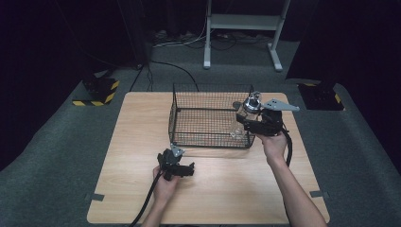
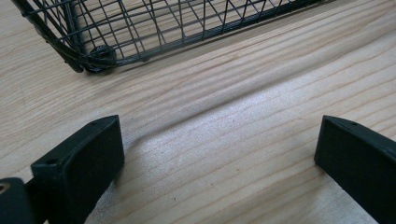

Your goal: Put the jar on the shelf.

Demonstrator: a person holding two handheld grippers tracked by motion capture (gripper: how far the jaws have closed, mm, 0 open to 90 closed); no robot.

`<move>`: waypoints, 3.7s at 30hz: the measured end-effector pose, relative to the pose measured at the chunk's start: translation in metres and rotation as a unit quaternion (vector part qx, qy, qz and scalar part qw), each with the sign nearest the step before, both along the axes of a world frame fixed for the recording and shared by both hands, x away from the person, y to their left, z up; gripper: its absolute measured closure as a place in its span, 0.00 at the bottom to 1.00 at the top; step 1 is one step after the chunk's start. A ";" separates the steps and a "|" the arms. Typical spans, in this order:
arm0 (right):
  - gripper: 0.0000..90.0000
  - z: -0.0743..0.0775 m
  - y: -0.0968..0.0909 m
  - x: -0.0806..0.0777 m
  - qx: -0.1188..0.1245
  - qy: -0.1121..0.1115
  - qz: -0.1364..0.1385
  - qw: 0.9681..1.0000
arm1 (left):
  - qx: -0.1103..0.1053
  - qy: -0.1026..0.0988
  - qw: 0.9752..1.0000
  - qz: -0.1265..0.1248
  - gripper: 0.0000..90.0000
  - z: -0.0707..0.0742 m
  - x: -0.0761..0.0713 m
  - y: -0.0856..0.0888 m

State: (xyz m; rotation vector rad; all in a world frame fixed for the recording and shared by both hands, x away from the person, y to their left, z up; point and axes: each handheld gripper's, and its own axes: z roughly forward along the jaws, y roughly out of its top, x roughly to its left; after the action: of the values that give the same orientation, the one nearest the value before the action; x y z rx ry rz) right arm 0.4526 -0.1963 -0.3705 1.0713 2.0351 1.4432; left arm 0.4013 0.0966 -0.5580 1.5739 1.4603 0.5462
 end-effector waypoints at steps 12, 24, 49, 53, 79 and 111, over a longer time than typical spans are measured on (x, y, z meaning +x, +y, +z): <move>0.35 0.001 0.004 0.000 -0.002 -0.003 0.001 1.000 | 0.000 0.000 1.000 0.000 0.02 0.000 0.000 0.000; 0.35 -0.005 0.005 0.000 -0.004 0.003 0.001 1.000 | 0.000 0.000 1.000 0.000 0.02 0.000 0.000 0.000; 0.35 -0.013 -0.001 0.002 0.019 0.009 -0.005 1.000 | 0.000 0.000 1.000 0.000 0.02 0.000 0.000 0.000; 0.35 -0.013 0.000 0.003 0.015 0.008 -0.006 1.000 | 0.000 0.000 1.000 0.000 0.02 0.000 0.000 0.000; 0.35 -0.012 0.006 0.013 -0.003 0.001 -0.017 1.000 | 0.001 0.001 1.000 -0.001 0.02 0.000 0.000 0.000; 0.35 -0.011 0.013 0.020 -0.017 -0.002 -0.023 1.000 | 0.000 0.000 1.000 0.000 0.02 0.000 0.000 0.000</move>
State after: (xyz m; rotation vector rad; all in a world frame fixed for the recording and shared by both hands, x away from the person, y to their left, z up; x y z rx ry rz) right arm 0.4724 -0.1834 -0.3820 1.0930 2.0118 1.3815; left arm 0.4013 0.0966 -0.5580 1.5736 1.4604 0.5458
